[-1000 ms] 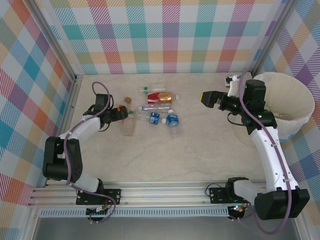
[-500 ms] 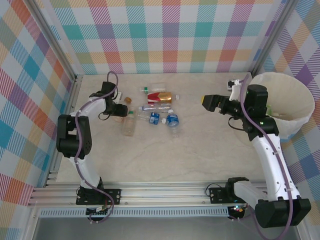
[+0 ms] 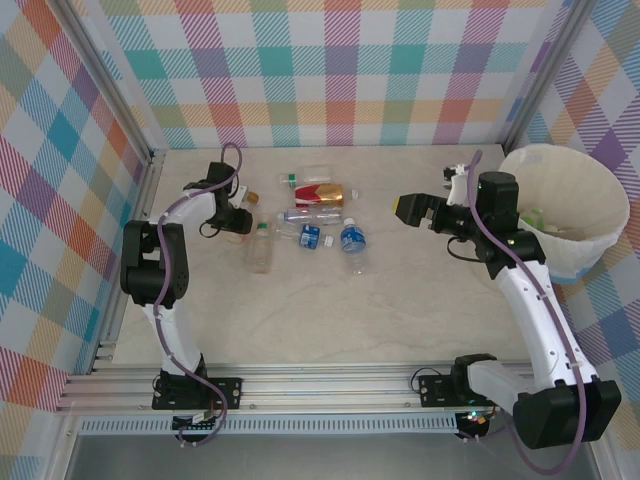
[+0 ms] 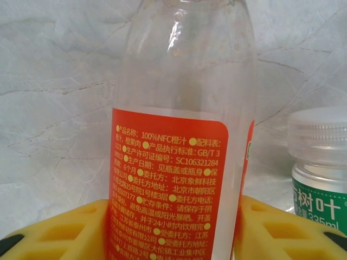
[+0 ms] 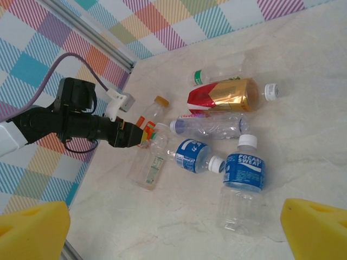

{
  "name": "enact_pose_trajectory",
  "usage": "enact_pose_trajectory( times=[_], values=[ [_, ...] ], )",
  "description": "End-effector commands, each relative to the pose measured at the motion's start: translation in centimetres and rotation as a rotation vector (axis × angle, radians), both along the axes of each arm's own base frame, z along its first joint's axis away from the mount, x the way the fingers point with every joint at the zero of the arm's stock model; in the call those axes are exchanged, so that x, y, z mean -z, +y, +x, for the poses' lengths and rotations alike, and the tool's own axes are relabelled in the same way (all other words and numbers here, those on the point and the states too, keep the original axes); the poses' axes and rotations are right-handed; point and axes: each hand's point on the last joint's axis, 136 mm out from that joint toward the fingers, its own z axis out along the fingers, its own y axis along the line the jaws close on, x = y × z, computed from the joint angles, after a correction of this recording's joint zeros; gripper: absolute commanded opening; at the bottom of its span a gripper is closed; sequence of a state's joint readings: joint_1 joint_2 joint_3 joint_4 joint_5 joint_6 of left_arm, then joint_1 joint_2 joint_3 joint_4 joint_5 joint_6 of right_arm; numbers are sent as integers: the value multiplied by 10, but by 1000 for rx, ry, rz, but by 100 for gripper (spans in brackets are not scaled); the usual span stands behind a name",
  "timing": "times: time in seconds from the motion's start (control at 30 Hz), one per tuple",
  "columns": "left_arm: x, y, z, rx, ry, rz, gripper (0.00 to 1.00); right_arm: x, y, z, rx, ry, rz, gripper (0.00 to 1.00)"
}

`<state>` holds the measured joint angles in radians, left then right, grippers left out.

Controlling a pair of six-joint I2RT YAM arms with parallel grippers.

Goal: Put the plastic bottles in the bin

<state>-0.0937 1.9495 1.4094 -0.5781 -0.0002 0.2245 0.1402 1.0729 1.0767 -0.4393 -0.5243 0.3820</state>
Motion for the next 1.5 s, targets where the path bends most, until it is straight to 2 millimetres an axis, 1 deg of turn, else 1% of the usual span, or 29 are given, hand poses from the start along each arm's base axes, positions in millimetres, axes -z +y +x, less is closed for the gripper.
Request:
enact_pose_trajectory(
  times=[0.0, 0.1, 0.2, 0.27, 0.3, 0.33, 0.37, 0.4, 0.43, 0.53, 0.6, 0.63, 0.7, 0.77, 0.8, 0.9, 0.97, 1.03, 1.13, 1.23, 1.4, 1.47],
  values=[
    [-7, 7, -6, -46, -8, -14, 43, -3, 7, 9, 12, -14, 12, 100],
    [-35, 9, -3, -99, -87, -30, 39, -3, 13, 16, 23, -14, 17, 100],
    [-65, 7, -4, -149, -169, -79, 35, -4, 20, 21, 28, -22, 22, 100],
    [-85, 4, -6, -199, -236, -136, 28, -4, 26, 22, 24, -28, 23, 100],
    [-94, -1, -8, -221, -275, -197, 24, -4, 30, 23, 17, -34, 19, 100],
    [-101, -10, -9, -231, -303, -270, 19, -3, 34, 24, 12, -39, 15, 100],
    [-111, -23, -11, -221, -332, -366, 13, -2, 39, 25, 11, -41, 9, 100],
    [-120, -34, -13, -213, -369, -455, 4, 0, 43, 27, 16, -39, 5, 100],
    [-129, -43, -15, -212, -399, -526, 0, 0, 47, 30, 23, -36, 12, 100],
    [-157, -73, -31, -162, -467, -755, 0, 3, 59, 39, 45, -9, 63, 100],
    [-180, -105, -49, -54, -478, -913, 0, -1, 71, 42, 31, -24, 102, 100],
    [-186, -119, -58, -4, -468, -951, 0, -4, 78, 43, 15, -34, 118, 100],
    [-194, -151, -81, 118, -432, -984, 0, -13, 97, 39, -66, -72, 147, 100],
    [-202, -176, -105, 231, -405, -1003, 0, -21, 109, 37, -108, -106, 157, 100],
    [-206, -187, -117, 280, -397, -1015, 0, -25, 113, 38, -109, -130, 164, 100],
    [-218, -211, -151, 383, -382, -1081, 0, -30, 128, 34, -143, -173, 216, 100],
    [-225, -219, -166, 415, -395, -1119, 0, -31, 137, 30, -180, -176, 222, 100],
    [-227, -224, -177, 443, -401, -1132, 0, -34, 144, 24, -216, -202, 218, 100],
    [-226, -230, -188, 495, -385, -1137, 0, -41, 150, 18, -268, -232, 237, 100],
    [-226, -234, -195, 543, -368, -1145, 0, -46, 156, 12, -309, -237, 253, 98],
    [-225, -237, -198, 575, -362, -1132, 0, -43, 162, 8, -346, -211, 248, 81],
    [-224, -239, -197, 579, -352, -1129, 0, -42, 166, 3, -385, -205, 251, 78]
  ],
)
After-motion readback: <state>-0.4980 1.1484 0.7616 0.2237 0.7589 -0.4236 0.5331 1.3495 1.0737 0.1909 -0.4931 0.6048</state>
